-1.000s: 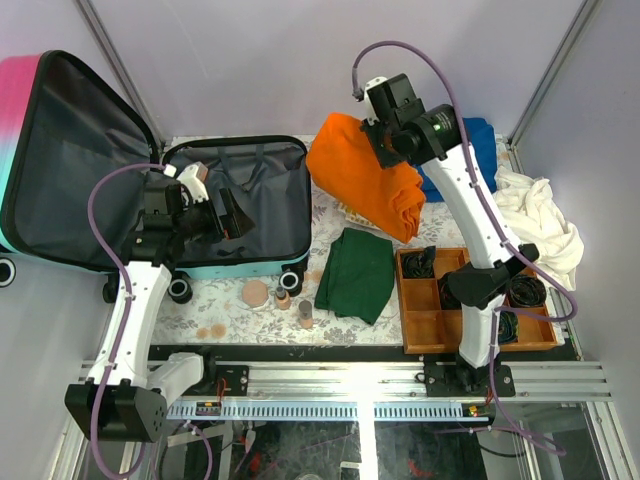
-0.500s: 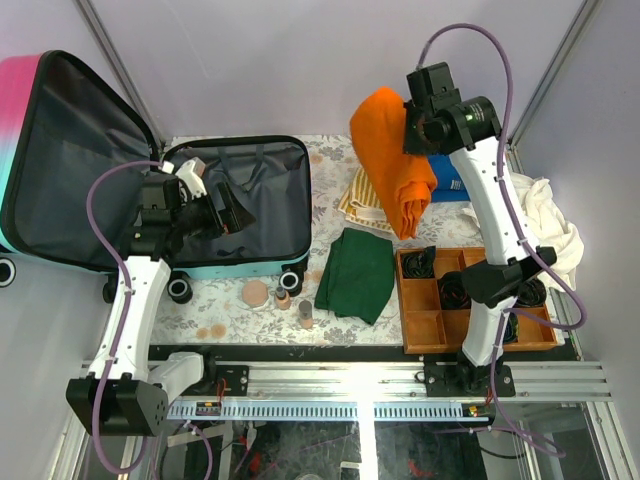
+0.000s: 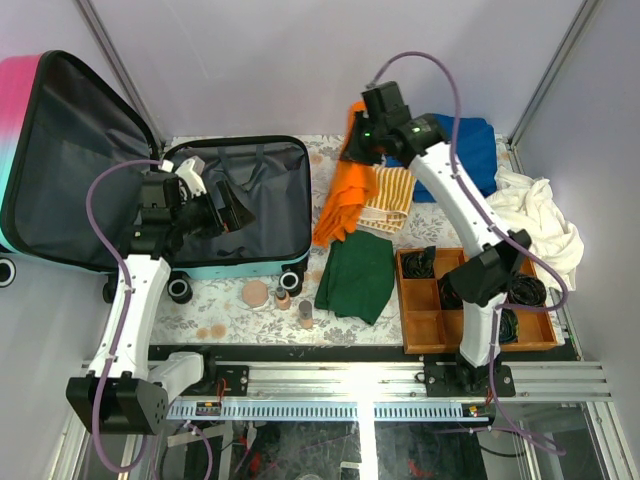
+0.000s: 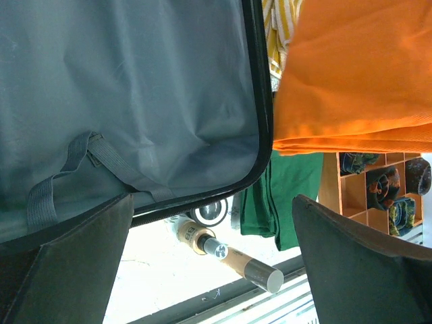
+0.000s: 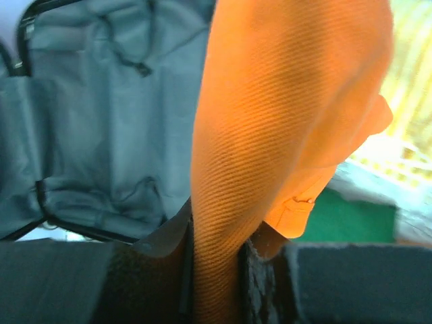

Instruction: Pack the luggage

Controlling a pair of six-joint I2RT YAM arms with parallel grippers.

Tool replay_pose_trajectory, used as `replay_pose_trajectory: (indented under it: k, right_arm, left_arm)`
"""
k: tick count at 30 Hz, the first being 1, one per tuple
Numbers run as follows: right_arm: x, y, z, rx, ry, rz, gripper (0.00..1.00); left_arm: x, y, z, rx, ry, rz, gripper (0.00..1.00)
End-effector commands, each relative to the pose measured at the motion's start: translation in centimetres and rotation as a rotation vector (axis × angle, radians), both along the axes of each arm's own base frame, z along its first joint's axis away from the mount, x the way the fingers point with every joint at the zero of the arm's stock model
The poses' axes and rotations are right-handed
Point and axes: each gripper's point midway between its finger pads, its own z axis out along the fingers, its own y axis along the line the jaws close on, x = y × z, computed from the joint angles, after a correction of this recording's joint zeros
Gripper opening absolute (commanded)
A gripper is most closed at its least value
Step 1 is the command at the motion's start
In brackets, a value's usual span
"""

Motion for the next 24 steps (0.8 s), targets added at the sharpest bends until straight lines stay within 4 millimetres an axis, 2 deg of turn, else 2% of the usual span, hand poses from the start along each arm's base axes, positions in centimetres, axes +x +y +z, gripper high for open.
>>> replay_pose_trajectory:
  k: [1, 6, 10, 14, 19, 24]
  right_arm:
    - [0.7, 9.2, 6.5, 0.251, -0.238, 0.167, 0.0]
    - [0.7, 14.2, 3.8, 0.284, -0.245, 0.269, 0.0]
    - [-0.2, 17.2, 3.1, 0.356, -0.293, 0.362, 0.0]
    - [-1.3, 18.9, 2.8, 0.376, -0.361, 0.402, 0.01]
    - [-2.2, 21.3, 1.3, 0.385, -0.365, 0.433, 0.01]
    - [-2.1, 22.6, -0.2, 0.378, -0.362, 0.433, 0.01]
  left_arm:
    - [1.6, 0.2, 2.1, -0.001, -0.087, 0.007, 1.0]
    - [3.0, 0.6, 3.7, -0.011, -0.141, 0.02, 1.0]
    - [5.0, 2.2, 4.6, -0.09, -0.142, 0.11, 1.0]
    - [7.3, 3.4, 4.7, -0.2, -0.114, 0.175, 1.0]
    - [9.4, 1.9, 6.2, -0.356, -0.126, 0.114, 0.98]
    - [11.8, 1.2, 6.2, -0.351, -0.148, 0.123, 0.97]
